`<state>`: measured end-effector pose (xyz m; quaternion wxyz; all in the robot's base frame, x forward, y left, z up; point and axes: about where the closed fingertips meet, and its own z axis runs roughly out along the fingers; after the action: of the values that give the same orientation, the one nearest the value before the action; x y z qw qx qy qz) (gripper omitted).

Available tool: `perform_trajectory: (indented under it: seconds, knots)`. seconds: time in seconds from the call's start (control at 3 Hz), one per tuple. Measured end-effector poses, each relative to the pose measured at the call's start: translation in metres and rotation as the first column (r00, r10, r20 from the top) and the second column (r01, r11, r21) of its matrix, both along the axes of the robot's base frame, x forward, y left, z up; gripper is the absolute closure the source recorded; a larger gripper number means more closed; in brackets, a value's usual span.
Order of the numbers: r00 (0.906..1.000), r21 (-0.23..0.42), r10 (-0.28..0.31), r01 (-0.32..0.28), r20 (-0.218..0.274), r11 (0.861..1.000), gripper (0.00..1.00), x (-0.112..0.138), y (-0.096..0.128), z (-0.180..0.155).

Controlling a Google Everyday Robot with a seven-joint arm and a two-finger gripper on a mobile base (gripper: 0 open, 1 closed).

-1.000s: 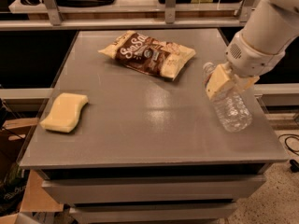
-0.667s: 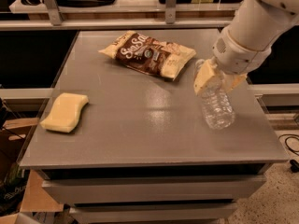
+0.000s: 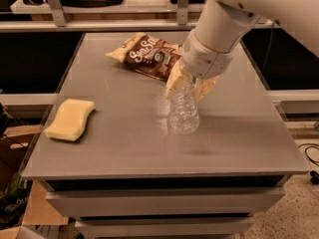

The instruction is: Move water bottle near sponge

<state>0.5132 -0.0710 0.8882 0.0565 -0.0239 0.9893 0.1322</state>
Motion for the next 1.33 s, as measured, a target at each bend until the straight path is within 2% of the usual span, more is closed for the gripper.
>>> perform_trajectory:
  seconds: [0.33, 0.67, 1.0, 1.33]
  knots:
    - [0.9987, 0.06, 0.023, -0.02, -0.045, 0.998, 1.0, 0.011, 0.055, -0.014]
    - [0.9987, 0.06, 0.024, -0.021, -0.045, 0.998, 1.0, 0.011, 0.055, -0.014]
    - [0.9995, 0.063, 0.014, -0.012, -0.029, 0.998, 1.0, 0.002, 0.068, -0.012]
    - [0.9997, 0.07, 0.001, 0.0, -0.025, 0.998, 1.0, -0.01, 0.091, -0.017]
